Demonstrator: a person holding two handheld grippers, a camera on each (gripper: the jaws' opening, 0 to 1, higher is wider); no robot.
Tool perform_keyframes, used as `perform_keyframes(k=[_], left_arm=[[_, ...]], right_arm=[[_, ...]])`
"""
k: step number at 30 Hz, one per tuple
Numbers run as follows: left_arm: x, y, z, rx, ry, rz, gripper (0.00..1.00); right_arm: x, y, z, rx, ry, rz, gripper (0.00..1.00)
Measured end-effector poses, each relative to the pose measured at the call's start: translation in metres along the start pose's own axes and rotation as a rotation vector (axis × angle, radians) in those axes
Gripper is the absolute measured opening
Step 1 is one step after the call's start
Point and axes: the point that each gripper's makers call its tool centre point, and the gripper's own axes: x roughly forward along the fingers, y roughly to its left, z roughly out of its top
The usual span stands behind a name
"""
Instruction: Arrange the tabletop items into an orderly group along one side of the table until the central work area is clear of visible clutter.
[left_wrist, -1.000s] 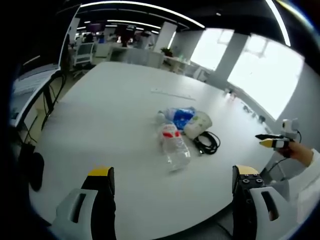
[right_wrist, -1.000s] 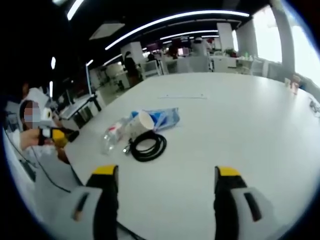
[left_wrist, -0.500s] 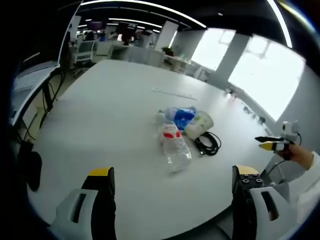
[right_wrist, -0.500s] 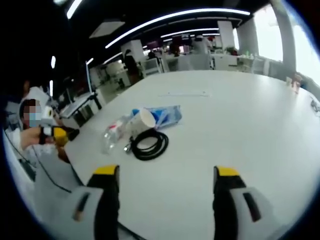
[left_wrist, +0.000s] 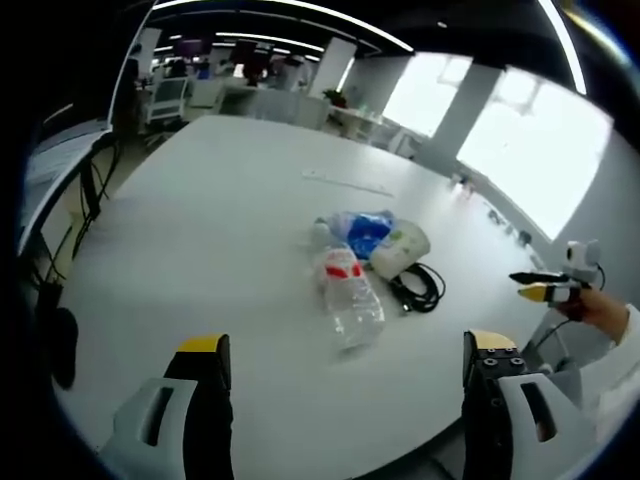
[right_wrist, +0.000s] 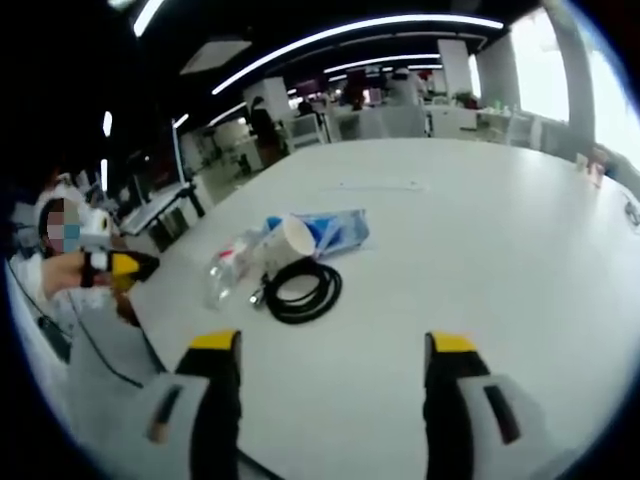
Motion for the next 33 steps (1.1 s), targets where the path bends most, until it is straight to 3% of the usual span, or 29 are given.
perform_keyframes(k=[19,33], left_arm=[[0.024,-0.001,-0.007,-0.004,0.067,0.018,0.91],[0.041,-0.007,-0.002,0.001,0.095,0.019,0.88]], right_arm=[[0.007,0.001,-0.008,0.007,0.026,0.002,0.69],[0.008,-0.001,-0.013,0.034,0.034,-0.009,0.70]])
